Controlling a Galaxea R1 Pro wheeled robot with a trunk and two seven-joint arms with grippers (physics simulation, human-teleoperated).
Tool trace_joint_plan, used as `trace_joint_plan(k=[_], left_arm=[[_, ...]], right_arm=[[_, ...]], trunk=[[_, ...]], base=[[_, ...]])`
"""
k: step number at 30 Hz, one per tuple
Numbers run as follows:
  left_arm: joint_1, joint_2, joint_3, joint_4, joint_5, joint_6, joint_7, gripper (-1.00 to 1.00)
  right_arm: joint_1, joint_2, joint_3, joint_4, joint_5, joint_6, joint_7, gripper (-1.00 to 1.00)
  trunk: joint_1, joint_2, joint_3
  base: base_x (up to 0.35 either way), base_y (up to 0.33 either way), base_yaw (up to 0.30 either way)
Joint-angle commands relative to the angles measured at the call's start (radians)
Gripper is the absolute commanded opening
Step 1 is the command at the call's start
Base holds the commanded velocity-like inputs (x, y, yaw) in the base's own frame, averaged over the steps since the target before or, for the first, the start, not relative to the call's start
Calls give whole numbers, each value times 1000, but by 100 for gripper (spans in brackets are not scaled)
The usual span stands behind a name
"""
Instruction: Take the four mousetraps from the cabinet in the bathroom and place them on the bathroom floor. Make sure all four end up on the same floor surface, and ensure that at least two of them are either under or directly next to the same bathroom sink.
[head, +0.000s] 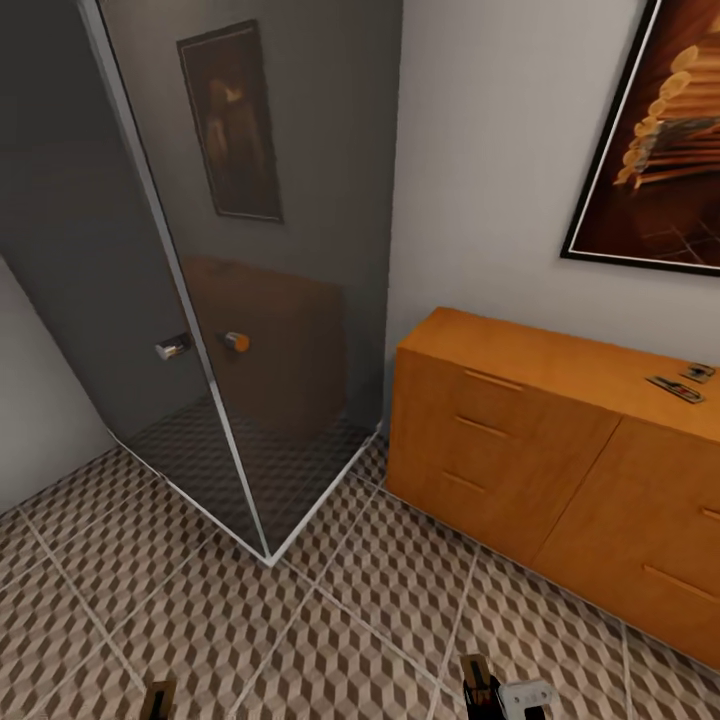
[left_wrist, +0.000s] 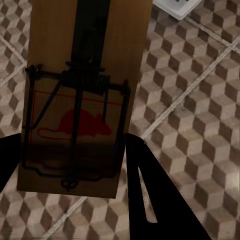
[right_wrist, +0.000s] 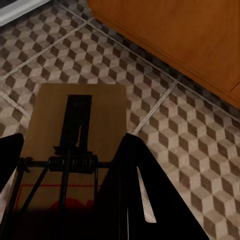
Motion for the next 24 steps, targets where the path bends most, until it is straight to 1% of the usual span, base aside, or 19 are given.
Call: trace_joint_plan(k=[1, 24], left_arm=[[0, 0, -8, -1, -4, 0, 14, -100], [0, -1, -8, -2, -4, 0, 14, -100]], right_arm=[[0, 0, -4, 1, 8, -3, -4, -100], [0, 0, -2, 2, 9, -3, -4, -100]], trunk=[[0, 0, -1], [0, 0, -1]], base=[[0, 0, 205], [0, 0, 205]])
